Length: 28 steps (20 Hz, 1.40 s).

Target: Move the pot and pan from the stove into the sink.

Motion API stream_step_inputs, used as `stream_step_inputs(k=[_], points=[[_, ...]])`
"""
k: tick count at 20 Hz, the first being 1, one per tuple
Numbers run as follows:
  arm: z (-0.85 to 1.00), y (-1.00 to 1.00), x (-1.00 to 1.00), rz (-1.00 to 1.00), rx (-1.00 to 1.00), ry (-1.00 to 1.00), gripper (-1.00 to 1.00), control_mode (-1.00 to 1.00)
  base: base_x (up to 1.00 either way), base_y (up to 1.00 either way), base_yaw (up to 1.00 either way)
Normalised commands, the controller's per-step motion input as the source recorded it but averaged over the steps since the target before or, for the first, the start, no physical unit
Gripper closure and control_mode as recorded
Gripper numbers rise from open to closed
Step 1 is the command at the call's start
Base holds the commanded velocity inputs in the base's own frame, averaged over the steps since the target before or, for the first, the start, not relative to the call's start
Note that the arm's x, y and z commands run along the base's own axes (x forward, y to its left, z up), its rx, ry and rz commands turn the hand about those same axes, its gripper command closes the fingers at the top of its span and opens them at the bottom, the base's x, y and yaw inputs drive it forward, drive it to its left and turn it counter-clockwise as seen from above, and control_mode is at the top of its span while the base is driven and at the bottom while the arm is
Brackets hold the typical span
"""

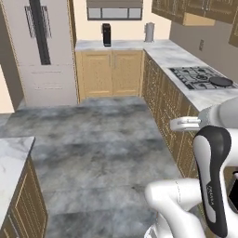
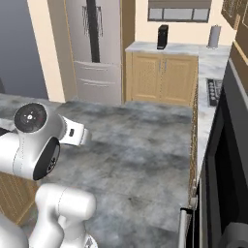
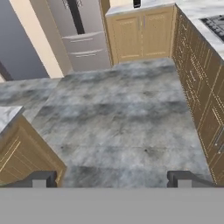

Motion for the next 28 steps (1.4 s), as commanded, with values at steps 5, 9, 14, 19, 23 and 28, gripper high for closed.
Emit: stream_step_inputs(k=[5, 9, 14, 19, 23, 28], points=[[0.0, 0.0, 0.0, 0.0, 0.0, 0.0, -1.0, 1.0, 0.51, 0.25, -0.08], [0.0, 0.0, 0.0, 0.0, 0.0, 0.0, -1.0, 1.0, 0.75, 0.34, -0.08], [0.0, 0.0, 0.0, 0.0, 0.0, 0.0, -1.0, 1.0, 0.82, 0.39, -0.08], [0.0, 0.0, 0.0, 0.0, 0.0, 0.0, -1.0, 1.0, 0.86, 0.41, -0.06], [0.0, 0.0, 0.0, 0.0, 0.0, 0.0, -1.0, 1.0, 0.88, 0.39, -0.04], [0.0, 0.0, 0.0, 0.0, 0.0, 0.0, -1.0, 1.0, 0.93, 0.38, -0.03]])
